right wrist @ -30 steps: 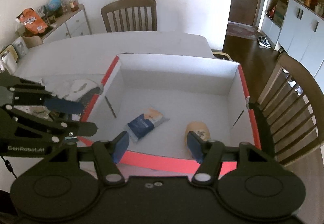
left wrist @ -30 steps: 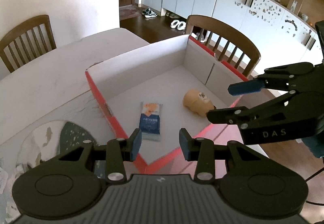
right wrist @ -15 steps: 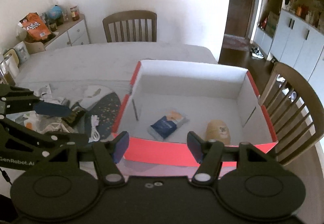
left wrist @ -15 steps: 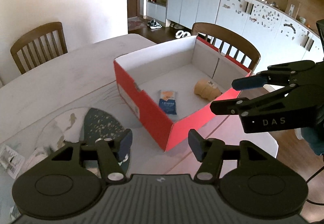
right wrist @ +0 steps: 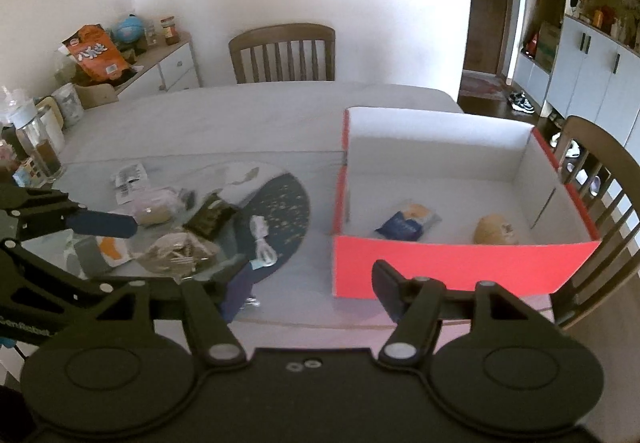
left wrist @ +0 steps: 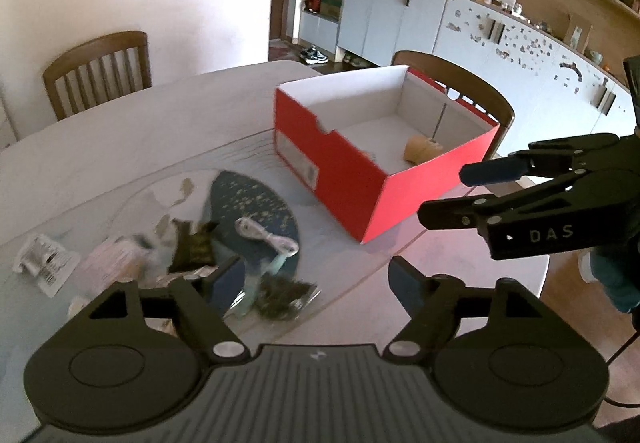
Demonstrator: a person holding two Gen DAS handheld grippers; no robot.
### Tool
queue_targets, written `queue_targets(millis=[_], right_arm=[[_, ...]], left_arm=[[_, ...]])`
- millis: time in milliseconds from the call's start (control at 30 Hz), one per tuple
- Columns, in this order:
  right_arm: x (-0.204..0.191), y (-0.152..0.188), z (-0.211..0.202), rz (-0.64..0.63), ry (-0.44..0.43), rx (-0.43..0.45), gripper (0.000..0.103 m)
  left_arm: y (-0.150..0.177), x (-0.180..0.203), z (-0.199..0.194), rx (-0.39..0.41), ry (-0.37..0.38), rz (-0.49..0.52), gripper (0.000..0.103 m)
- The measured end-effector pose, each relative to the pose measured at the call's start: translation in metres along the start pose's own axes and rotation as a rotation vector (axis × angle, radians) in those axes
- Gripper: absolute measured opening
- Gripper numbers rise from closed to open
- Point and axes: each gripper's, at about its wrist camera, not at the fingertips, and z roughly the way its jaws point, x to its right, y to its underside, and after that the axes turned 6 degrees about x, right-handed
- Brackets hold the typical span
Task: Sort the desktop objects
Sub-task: 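Withdraw both open grippers from the box back over the table, then grip the white paper bag with the left gripper while the right grips the dark-leaf bag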
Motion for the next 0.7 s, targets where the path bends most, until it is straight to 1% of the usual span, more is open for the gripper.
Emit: queue_targets(millis=[67, 167, 233, 267, 300, 367, 433, 467, 500, 700], right_arm=[[-0.009, 0.003, 0.0, -0.003, -0.006, 0.001, 0.07], [-0.02, 0.008, 0.001, 0.0, -0.015, -0.002, 0.072], [-0.028, 0.011, 0.001, -0.002, -0.032, 0.001, 0.075], [-0.032, 0.013, 0.001, -0.004, -0.04, 0.005, 0.079], [-0.035, 0.013, 0.001, -0.005, -0.043, 0.009, 0.081], [-0.043, 0.015, 0.002, -0.006, -0.054, 0.017, 0.082], [-0.048, 0.016, 0.004, -0.002, -0.058, 0.021, 0.083], [-0.05, 0.017, 0.004, 0.0, -0.062, 0.02, 0.084], [-0.052, 0.018, 0.006, 0.002, -0.068, 0.019, 0.084], [-0.067, 0.025, 0.014, 0.005, -0.06, 0.019, 0.088]], left_arm=[[0.006, -0.009, -0.006, 0.002, -0.006, -0.011, 0.08], [0.016, -0.023, -0.015, 0.013, -0.018, -0.025, 0.086], [0.022, -0.031, -0.02, 0.017, -0.028, -0.035, 0.088], [0.025, -0.036, -0.022, 0.017, -0.032, -0.043, 0.089], [0.028, -0.04, -0.024, 0.016, -0.033, -0.054, 0.089], [0.033, -0.047, -0.029, 0.024, -0.038, -0.068, 0.091], [0.036, -0.051, -0.033, 0.031, -0.048, -0.071, 0.095], [0.037, -0.054, -0.035, 0.034, -0.054, -0.071, 0.1], [0.038, -0.056, -0.036, 0.039, -0.061, -0.073, 0.102], [0.046, -0.07, -0.043, 0.051, -0.081, -0.077, 0.102]])
